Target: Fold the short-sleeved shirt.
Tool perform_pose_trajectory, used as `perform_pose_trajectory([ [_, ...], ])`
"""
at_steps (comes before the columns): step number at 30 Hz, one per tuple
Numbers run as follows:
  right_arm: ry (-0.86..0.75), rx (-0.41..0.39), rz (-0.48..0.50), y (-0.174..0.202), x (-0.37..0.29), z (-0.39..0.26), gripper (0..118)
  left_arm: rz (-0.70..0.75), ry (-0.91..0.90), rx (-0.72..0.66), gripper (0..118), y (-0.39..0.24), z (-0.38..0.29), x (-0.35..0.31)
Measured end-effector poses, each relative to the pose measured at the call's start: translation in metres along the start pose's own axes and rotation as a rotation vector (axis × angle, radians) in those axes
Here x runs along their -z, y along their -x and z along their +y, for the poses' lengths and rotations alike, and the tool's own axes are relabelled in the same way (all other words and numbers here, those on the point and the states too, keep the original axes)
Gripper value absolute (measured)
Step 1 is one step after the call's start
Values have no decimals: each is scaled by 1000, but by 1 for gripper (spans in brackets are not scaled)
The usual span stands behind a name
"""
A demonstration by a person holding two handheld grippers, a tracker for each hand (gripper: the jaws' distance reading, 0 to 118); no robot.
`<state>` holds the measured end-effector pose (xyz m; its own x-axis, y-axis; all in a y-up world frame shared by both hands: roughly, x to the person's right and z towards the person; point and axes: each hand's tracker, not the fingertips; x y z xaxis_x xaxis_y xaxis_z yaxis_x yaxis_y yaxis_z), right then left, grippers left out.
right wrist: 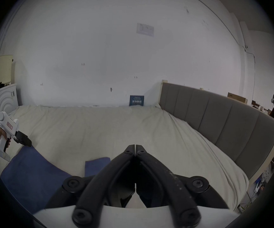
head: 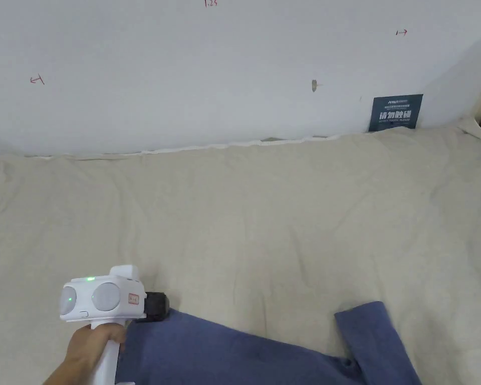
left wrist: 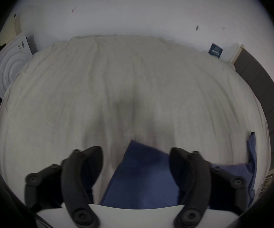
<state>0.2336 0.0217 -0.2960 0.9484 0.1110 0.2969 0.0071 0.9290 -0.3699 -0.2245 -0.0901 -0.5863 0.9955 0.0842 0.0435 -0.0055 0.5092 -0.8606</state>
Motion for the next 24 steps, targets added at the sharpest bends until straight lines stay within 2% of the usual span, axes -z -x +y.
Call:
perform_pose_trajectory([
  [4, 75, 4, 12, 1, 12, -15, 1, 44, -63, 97, 64, -12, -14, -2],
  [5, 92, 10, 15, 2, 14, -18, 2, 38, -60, 102, 56, -17, -15, -6],
  [8, 129, 30, 19, -2, 20, -22, 2, 66, -54, 125, 15, -24, -16, -14],
  [9, 145, 46, 21, -4, 21, -22, 2, 6, -34, 120, 2, -25, -15, -20],
  [12, 190, 76, 37, -15, 26, -20, 3, 54, -104, 117, 2, -27, -15, -48],
  [14, 250, 99, 66, -22, 31, -17, 3, -11, -169, 100, 2, -27, -15, -75],
  [15, 276, 109, 90, -25, 34, -17, 12, -35, -192, 88, 2, -27, -18, -92],
  [16, 308, 110, 113, -26, 37, -17, 26, -45, -213, 79, 2, -28, -21, -106],
  [17, 346, 115, 134, -26, 41, -17, 47, -52, -237, 77, 2, -26, -21, -122],
  [18, 388, 116, 147, -27, 48, -18, 81, -56, -252, 73, 2, -26, -25, -136],
  [19, 431, 116, 159, -26, 54, -20, 105, -64, -267, 67, 2, -25, -27, -148],
  [20, 467, 117, 169, -24, 62, -25, 118, -69, -269, 64, 2, -25, -30, -156],
  [22, 507, 126, 199, -21, 78, -35, 118, -71, -277, 63, 2, -23, -36, -172],
  [24, 549, 104, 181, -14, 95, -48, 115, -86, -301, 59, 2, -22, -42, -186],
])
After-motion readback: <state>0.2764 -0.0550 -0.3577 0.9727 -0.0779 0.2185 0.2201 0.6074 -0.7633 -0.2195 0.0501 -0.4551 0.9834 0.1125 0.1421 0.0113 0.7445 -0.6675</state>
